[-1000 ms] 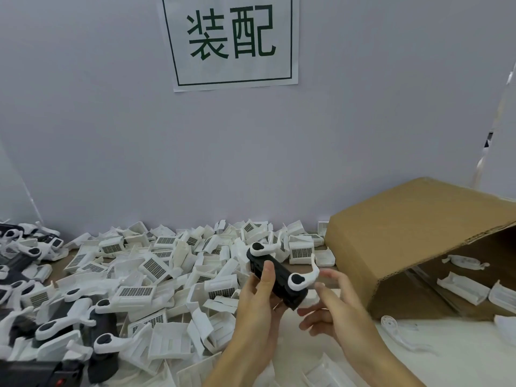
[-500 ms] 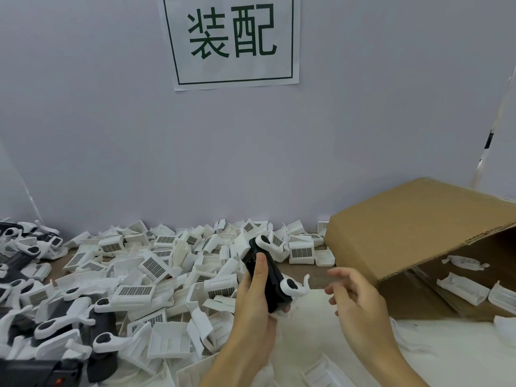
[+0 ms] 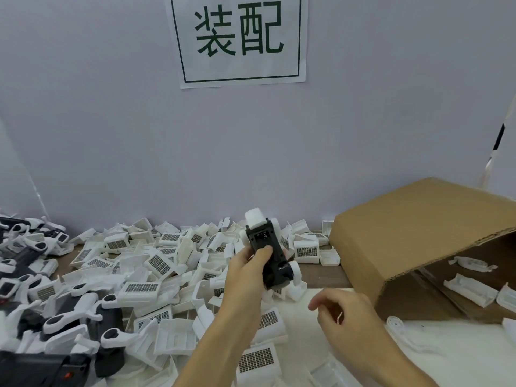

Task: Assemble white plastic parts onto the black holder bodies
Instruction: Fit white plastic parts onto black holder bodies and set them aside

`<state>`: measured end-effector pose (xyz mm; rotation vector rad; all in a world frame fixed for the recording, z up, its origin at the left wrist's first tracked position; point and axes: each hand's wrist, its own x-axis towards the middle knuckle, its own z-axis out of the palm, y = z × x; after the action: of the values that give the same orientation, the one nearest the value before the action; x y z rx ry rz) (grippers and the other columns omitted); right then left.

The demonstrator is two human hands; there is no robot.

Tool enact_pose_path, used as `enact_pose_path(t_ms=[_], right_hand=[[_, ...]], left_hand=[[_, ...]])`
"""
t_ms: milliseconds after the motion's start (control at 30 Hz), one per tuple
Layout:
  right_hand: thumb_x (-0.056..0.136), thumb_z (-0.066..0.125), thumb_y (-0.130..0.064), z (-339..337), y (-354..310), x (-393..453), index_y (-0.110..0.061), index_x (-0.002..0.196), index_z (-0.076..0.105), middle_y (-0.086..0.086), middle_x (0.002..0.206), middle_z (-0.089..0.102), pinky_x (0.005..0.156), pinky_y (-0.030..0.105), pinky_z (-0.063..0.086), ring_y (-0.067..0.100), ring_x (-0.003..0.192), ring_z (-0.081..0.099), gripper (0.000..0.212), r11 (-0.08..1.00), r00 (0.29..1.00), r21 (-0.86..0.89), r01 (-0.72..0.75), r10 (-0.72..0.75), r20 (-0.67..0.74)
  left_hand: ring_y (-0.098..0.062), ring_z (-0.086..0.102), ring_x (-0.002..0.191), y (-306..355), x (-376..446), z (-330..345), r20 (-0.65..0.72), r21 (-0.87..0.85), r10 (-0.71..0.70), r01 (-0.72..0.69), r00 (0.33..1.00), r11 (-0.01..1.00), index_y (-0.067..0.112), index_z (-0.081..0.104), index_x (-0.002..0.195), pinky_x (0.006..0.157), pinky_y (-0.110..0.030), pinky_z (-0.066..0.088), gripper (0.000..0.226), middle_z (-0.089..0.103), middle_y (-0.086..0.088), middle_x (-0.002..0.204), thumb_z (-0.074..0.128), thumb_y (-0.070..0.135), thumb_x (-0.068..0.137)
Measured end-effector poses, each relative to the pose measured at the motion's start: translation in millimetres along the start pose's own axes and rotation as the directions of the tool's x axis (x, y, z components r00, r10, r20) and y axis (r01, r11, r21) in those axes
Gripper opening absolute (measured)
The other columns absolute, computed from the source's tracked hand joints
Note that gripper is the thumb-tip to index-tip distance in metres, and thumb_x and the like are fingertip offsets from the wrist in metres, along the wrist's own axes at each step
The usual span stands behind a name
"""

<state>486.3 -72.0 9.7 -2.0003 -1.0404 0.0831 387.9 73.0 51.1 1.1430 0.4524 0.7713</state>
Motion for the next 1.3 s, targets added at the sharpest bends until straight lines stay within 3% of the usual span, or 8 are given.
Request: enact_pose_path(t_ms=[267,367,433,567,767,967,1133,1300], right_hand=[[0.081,0.056,-0.058,-22.3,-17.2,-14.3,-0.035,0.082,0.056,-0.015,0.087,0.062,0.065,0.015,0.037,-0.004,0.080,0.055,0.023,0.886,0.903,-0.460,-0.057,0.242,0.354],[0.092,0.053,-0.044,-30.8,-20.8,-17.9,-0.037,0.078,0.047,-0.019,0.104,0.063,0.093,0.014,0.038,-0.006,0.089,0.052,0.017,0.878,0.852,-0.477,-0.035,0.275,0.445],[0.100,0.050,-0.022,-29.9,-21.9,-20.7,-0.036,0.076,0.042,-0.012,0.111,0.063,0.074,-0.007,0.030,-0.010,0.077,0.046,0.028,0.915,0.824,-0.403,-0.032,0.253,0.508],[0.088,0.061,-0.027,-25.8,-24.0,-12.2,-0.037,0.084,0.061,-0.014,0.087,0.065,0.067,-0.003,0.036,-0.012,0.068,0.052,0.011,0.924,0.913,-0.371,-0.090,0.225,0.341],[0.099,0.054,-0.026,-21.0,-4.8,-1.5,-0.025,0.091,0.060,-0.003,0.064,0.072,0.043,0.023,0.045,0.008,0.057,0.067,0.010,0.945,0.964,0.196,-0.262,0.264,0.014],[0.102,0.050,-0.016,-17.3,1.6,4.2,-0.025,0.101,0.054,-0.008,0.072,0.074,0.037,0.025,0.043,0.018,0.062,0.074,0.011,0.856,0.940,0.436,-0.276,0.335,-0.064],[0.099,0.057,-0.012,-16.2,3.7,4.9,-0.023,0.104,0.059,-0.003,0.086,0.075,0.044,0.021,0.050,0.013,0.069,0.075,0.013,0.809,0.920,0.549,-0.209,0.353,-0.171],[0.097,0.061,-0.006,-16.2,1.2,4.2,-0.021,0.109,0.065,-0.002,0.094,0.076,0.055,0.021,0.056,0.013,0.078,0.076,0.020,0.792,0.939,0.605,-0.079,0.263,-0.222]], left_hand=[[-0.015,0.077,0.088,2.6,-2.2,-2.3,0.003,0.031,0.059,-0.059,0.998,0.998,0.029,0.066,0.119,0.064,-0.024,0.057,0.023,0.079,0.001,0.097,0.065,0.023,0.097],[-0.015,0.077,0.088,1.2,-1.9,-3.2,-0.005,0.024,0.043,-0.043,0.999,0.999,0.029,0.066,0.122,0.058,-0.019,0.056,0.025,0.079,0.000,0.098,0.065,0.023,0.098],[-0.015,0.077,0.087,-0.5,-1.2,-2.5,-0.011,0.034,0.051,-0.050,0.999,0.998,0.028,0.067,0.121,0.060,-0.021,0.056,0.025,0.079,0.000,0.096,0.064,0.020,0.098],[-0.014,0.076,0.081,-3.1,-0.5,-0.6,0.013,0.032,0.060,-0.060,0.998,0.998,0.025,0.068,0.119,0.059,-0.022,0.056,0.024,0.079,0.002,0.089,0.063,0.014,0.097],[-0.014,0.076,0.089,-9.5,0.0,-0.7,0.019,0.075,0.037,-0.038,0.999,0.996,0.030,0.065,0.128,0.065,-0.023,0.055,0.031,0.079,0.003,0.097,0.064,0.022,0.097],[-0.011,0.072,0.102,-20.7,-4.3,5.6,0.096,0.155,0.017,-0.032,0.995,0.987,0.035,0.063,0.129,0.095,-0.039,0.055,0.033,0.077,0.009,0.105,0.064,0.023,0.098],[0.000,0.072,0.090,-30.3,-11.9,16.2,0.165,0.253,0.017,-0.059,0.986,0.966,0.043,0.062,0.114,0.067,-0.011,0.054,0.025,0.077,0.018,0.098,0.062,0.023,0.099],[-0.004,0.071,0.100,-31.2,-16.8,19.4,0.176,0.319,0.032,-0.088,0.984,0.944,0.041,0.062,0.118,0.082,-0.019,0.054,0.023,0.075,0.009,0.111,0.062,0.027,0.100]])
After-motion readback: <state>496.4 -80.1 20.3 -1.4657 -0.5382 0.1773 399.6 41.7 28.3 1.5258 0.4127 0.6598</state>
